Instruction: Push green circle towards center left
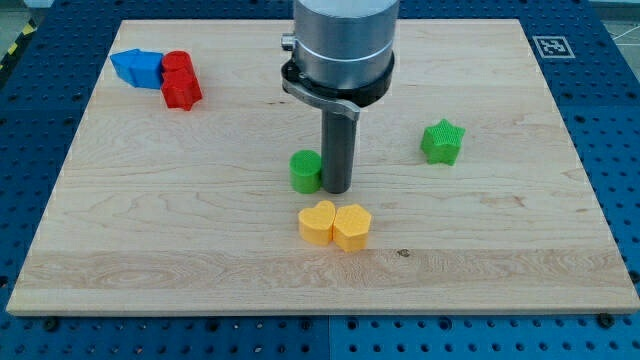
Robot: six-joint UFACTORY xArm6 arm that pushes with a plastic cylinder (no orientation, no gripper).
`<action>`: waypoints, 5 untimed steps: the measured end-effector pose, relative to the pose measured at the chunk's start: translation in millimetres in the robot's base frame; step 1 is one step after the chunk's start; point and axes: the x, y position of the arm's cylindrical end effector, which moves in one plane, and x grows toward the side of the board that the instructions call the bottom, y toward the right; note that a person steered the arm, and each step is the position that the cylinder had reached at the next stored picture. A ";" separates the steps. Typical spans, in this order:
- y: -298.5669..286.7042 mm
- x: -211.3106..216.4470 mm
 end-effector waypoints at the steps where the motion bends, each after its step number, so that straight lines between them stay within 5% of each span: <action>1: -16.6 0.0; 5: -83.9 0.0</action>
